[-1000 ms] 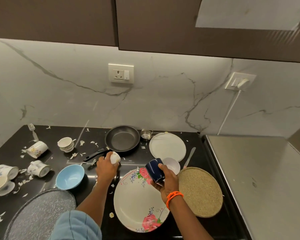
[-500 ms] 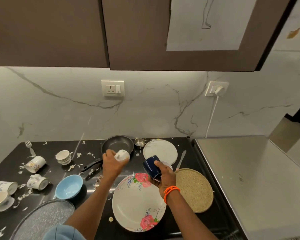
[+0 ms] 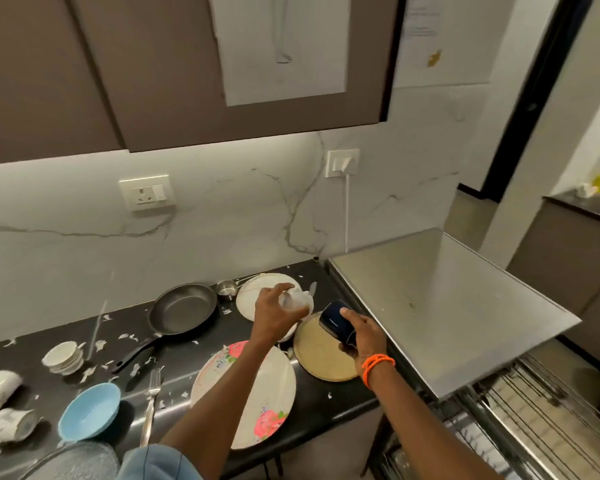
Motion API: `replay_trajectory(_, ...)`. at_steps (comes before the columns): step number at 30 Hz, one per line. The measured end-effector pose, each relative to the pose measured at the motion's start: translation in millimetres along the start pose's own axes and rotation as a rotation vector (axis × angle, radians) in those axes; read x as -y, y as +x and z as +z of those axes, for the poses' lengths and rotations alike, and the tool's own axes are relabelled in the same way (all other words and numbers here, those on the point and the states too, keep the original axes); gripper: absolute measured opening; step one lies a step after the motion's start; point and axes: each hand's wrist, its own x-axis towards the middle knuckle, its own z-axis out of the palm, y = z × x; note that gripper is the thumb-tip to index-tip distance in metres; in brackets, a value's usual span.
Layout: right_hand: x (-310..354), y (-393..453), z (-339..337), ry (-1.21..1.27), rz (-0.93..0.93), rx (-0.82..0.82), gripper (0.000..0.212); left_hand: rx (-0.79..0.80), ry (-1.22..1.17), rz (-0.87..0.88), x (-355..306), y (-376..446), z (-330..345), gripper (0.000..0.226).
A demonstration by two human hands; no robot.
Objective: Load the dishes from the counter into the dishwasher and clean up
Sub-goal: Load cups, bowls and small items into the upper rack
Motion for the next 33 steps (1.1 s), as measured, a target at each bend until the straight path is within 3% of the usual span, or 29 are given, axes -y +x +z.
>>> replay_trajectory(9,16,13,-147,-0.064,-0.117,-0.273,0.038,0.283,0.091,0.187,-63,-21,111,0.064)
replay_trajectory(21,-3,-19,-368,0.153,0.04,-0.463,0.049,0.75,0.163,0.299,-141,-78,296,0.059)
replay_trajectory(29,-61,-30,-442,0.142,0.149,-0.621,0.05,0.966,0.286,0.271,-138,-124,387,0.06)
replay_trajectory(33,-88,-20,-453,-0.052,0.245,-0.671,0.062,1.065,0.383,0.238,-117,-145,428,0.064)
